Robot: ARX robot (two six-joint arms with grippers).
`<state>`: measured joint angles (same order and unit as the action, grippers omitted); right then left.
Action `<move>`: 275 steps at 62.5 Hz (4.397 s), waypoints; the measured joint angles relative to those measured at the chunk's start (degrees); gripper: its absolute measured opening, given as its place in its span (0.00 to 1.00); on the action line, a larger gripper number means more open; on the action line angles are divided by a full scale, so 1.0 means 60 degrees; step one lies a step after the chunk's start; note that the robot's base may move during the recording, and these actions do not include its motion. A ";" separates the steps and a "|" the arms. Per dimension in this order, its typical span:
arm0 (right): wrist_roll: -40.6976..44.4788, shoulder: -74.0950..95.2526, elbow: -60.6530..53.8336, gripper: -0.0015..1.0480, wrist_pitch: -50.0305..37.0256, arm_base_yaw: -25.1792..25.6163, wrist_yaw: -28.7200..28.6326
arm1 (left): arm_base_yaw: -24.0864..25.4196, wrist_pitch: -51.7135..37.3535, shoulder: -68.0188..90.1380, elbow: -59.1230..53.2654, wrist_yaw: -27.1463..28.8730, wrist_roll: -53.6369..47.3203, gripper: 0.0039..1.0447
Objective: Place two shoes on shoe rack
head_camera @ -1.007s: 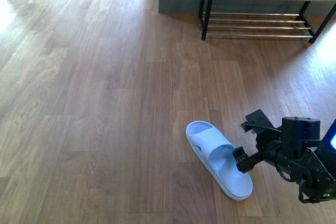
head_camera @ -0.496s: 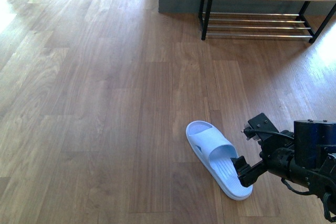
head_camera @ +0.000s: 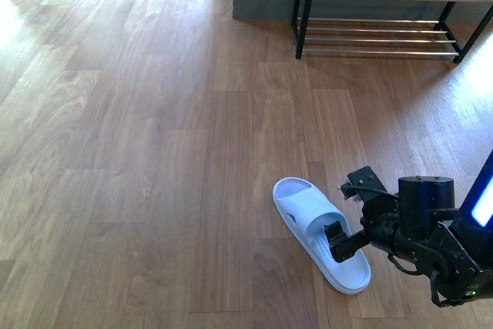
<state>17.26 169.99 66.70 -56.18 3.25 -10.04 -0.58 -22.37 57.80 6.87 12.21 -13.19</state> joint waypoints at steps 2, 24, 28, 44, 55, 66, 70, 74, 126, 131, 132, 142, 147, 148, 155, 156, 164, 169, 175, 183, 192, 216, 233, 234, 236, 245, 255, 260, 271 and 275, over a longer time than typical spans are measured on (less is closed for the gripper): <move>-0.0044 0.0047 0.0113 0.91 0.0051 -0.0004 0.0004 | 0.0000 0.0000 0.0000 0.0000 0.0000 0.0000 0.01; -0.0492 0.0623 0.1475 0.91 0.0699 -0.0149 0.0251 | 0.0000 0.0000 0.0004 0.0000 -0.0004 0.0000 0.01; -0.0532 0.0758 0.1690 0.91 0.0772 -0.0149 0.0288 | 0.0000 0.0000 0.0004 0.0000 -0.0004 0.0000 0.01; -0.0681 0.1107 0.2226 0.56 0.0889 -0.0149 0.0372 | 0.0000 0.0000 0.0004 0.0000 -0.0004 -0.0004 0.01; -0.0710 0.1158 0.2408 0.31 0.0812 -0.0091 0.0463 | 0.0000 0.0000 0.0000 0.0000 -0.0004 -0.0004 0.01; -0.0827 0.1067 0.2076 0.05 0.0259 0.0200 0.0572 | 0.0000 0.0000 0.0004 0.0000 -0.0004 0.0000 0.01; -0.0878 0.0929 0.1789 0.01 0.0066 0.0295 0.0568 | 0.0000 0.0000 0.0000 0.0000 -0.0004 -0.0004 0.01; -0.0962 0.0656 0.1359 0.01 -0.0193 0.0433 0.0565 | 0.0000 0.0000 0.0000 0.0000 -0.0004 0.0000 0.01; -0.2197 -1.2659 -0.7766 0.01 0.1031 0.1767 0.2149 | 0.0000 0.0000 0.0000 0.0000 -0.0004 0.0000 0.01; -0.2208 -1.4182 -0.8415 0.01 0.1865 0.1512 0.2510 | 0.0000 0.0000 0.0004 0.0000 -0.0004 0.0000 0.01; -0.2208 -1.4400 -0.8499 0.01 0.1993 0.1468 0.2546 | 0.0000 0.0000 0.0004 0.0000 -0.0004 -0.0004 0.01; -0.2350 -1.7442 -0.9355 0.01 0.3989 0.0812 0.3275 | 0.0000 0.0000 0.0004 0.0000 -0.0004 0.0000 0.01; -0.2477 -1.8575 -0.9511 0.01 0.4776 0.0652 0.3479 | 0.0000 0.0000 0.0004 0.0000 -0.0004 0.0000 0.01; -0.2492 -1.8852 -0.9537 0.01 0.4896 0.0634 0.3501 | 0.0000 0.0000 0.0000 0.0000 -0.0004 -0.0004 0.01; -0.2565 -1.9369 -0.9551 0.01 0.4962 0.0605 0.3577 | 0.0000 0.0000 0.0004 0.0000 -0.0004 -0.0004 0.01; -0.2575 -1.9380 -0.9551 0.01 0.4965 0.0605 0.3570 | 0.0000 0.0000 0.0000 0.0000 -0.0004 0.0000 0.01; -0.2608 -1.9365 -0.9559 0.01 0.5009 0.0597 0.3566 | 0.0000 0.0000 0.0000 0.0000 -0.0004 0.0000 0.01; -0.2637 -1.9383 -0.9559 0.01 0.5009 0.0594 0.3570 | 0.0000 0.0000 0.0000 0.0000 -0.0004 0.0000 0.01; -0.2659 -1.9376 -0.9559 0.01 0.5009 0.0594 0.3570 | 0.0000 0.0000 0.0000 0.0000 -0.0004 -0.0004 0.01; -0.2667 -1.9383 -0.9562 0.01 0.5009 0.0590 0.3566 | 0.0000 0.0000 0.0000 0.0000 0.0000 0.0000 0.01; -0.2667 -1.9402 -0.9562 0.01 0.5009 0.0586 0.3570 | 0.0000 0.0000 0.0000 0.0000 0.0000 0.0000 0.01; -0.2670 -1.9402 -0.9581 0.01 0.5009 0.0586 0.3563 | 0.0000 0.0000 0.0000 0.0000 -0.0022 0.0000 0.01; -0.2670 -1.9398 -0.9584 0.01 0.5009 0.0586 0.3574 | 0.0000 0.0000 0.0000 0.0000 -0.0018 -0.0004 0.01; -0.2670 -1.9398 -0.9584 0.01 0.5009 0.0586 0.3574 | 0.0000 0.0000 0.0000 0.0000 -0.0018 0.0000 0.01; -0.2670 -1.9398 -0.9584 0.01 0.5009 0.0586 0.3559 | 0.0000 0.0000 0.0000 0.0000 -0.0011 0.0000 0.01; -0.2670 -1.9398 -0.9584 0.01 0.5009 0.0586 0.3566 | 0.0000 0.0000 0.0000 0.0000 -0.0011 0.0000 0.01; -0.2670 -1.9398 -0.9584 0.01 0.5009 0.0586 0.3566 | 0.0000 0.0000 0.0000 0.0000 -0.0011 0.0000 0.01; -0.2670 -1.9398 -0.9584 0.01 0.5009 0.0586 0.3566 | 0.0000 0.0000 0.0000 0.0000 -0.0007 -0.0004 0.01; -0.2670 -1.9398 -0.9584 0.01 0.5009 0.0586 0.3566 | 0.0000 0.0000 0.0000 0.0000 -0.0011 -0.0004 0.01; -0.2670 -1.9398 -0.9584 0.01 0.5009 0.0586 0.3566 | 0.0000 0.0000 0.0000 0.0000 -0.0011 0.0000 0.01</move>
<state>1.23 53.60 9.19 -26.13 6.76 11.35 -0.58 -22.37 57.80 6.87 12.14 -13.19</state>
